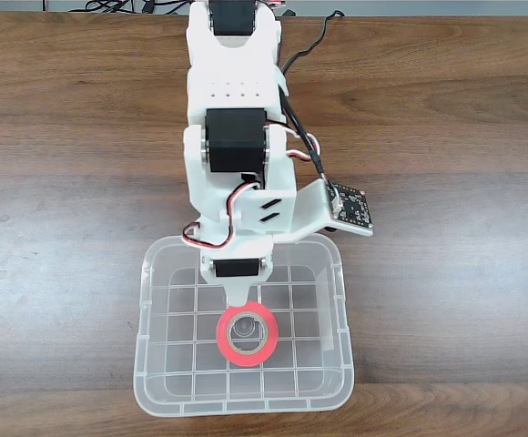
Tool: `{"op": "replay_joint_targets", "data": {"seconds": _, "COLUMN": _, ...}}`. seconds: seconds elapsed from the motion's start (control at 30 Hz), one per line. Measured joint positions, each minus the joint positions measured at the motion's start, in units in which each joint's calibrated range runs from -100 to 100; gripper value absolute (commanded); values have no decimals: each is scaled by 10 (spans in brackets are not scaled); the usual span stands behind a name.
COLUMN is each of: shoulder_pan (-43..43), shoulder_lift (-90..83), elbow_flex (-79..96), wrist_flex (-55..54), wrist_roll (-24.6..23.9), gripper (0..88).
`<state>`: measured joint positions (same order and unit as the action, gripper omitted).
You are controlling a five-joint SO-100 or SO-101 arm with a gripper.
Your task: Grab the tape and place it in the box.
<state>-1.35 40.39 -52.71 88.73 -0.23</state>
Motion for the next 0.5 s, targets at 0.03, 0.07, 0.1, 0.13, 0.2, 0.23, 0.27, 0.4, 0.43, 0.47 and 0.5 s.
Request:
{"op": "replay_joint_targets", "data": {"seconds": 0.03, "shoulder_pan": 2, "shoulder_lift": 0, "elbow_flex": 0, "wrist_flex": 6, "wrist_roll": 0, "gripper": 12}}
{"op": "replay_joint_targets", "data": {"seconds": 0.07, "shoulder_pan": 4, "shoulder_lift": 0, "elbow_flex": 0, "wrist_flex": 13, "wrist_roll": 0, "gripper": 12}}
{"op": "replay_joint_targets", "data": {"seconds": 0.1, "shoulder_pan": 5, "shoulder_lift": 0, "elbow_flex": 0, "wrist_flex": 21, "wrist_roll": 0, "gripper": 12}}
{"op": "replay_joint_targets", "data": {"seconds": 0.13, "shoulder_pan": 6, "shoulder_lift": -2, "elbow_flex": 0, "wrist_flex": 30, "wrist_roll": 0, "gripper": 13}}
{"op": "replay_joint_targets", "data": {"seconds": 0.2, "shoulder_pan": 6, "shoulder_lift": -17, "elbow_flex": 0, "wrist_flex": 53, "wrist_roll": 0, "gripper": 13}}
{"op": "replay_joint_targets", "data": {"seconds": 0.23, "shoulder_pan": 6, "shoulder_lift": -30, "elbow_flex": 0, "wrist_flex": 67, "wrist_roll": 0, "gripper": 12}}
{"op": "replay_joint_targets", "data": {"seconds": 0.27, "shoulder_pan": 6, "shoulder_lift": -46, "elbow_flex": 0, "wrist_flex": 79, "wrist_roll": 0, "gripper": 12}}
{"op": "replay_joint_targets", "data": {"seconds": 0.4, "shoulder_pan": 6, "shoulder_lift": -121, "elbow_flex": 5, "wrist_flex": 98, "wrist_roll": 2, "gripper": 12}}
{"op": "replay_joint_targets", "data": {"seconds": 0.43, "shoulder_pan": 8, "shoulder_lift": -146, "elbow_flex": 16, "wrist_flex": 100, "wrist_roll": 6, "gripper": 12}}
{"op": "replay_joint_targets", "data": {"seconds": 0.47, "shoulder_pan": 9, "shoulder_lift": -172, "elbow_flex": 32, "wrist_flex": 101, "wrist_roll": 10, "gripper": 12}}
{"op": "replay_joint_targets", "data": {"seconds": 0.5, "shoulder_pan": 11, "shoulder_lift": -200, "elbow_flex": 55, "wrist_flex": 102, "wrist_roll": 14, "gripper": 13}}
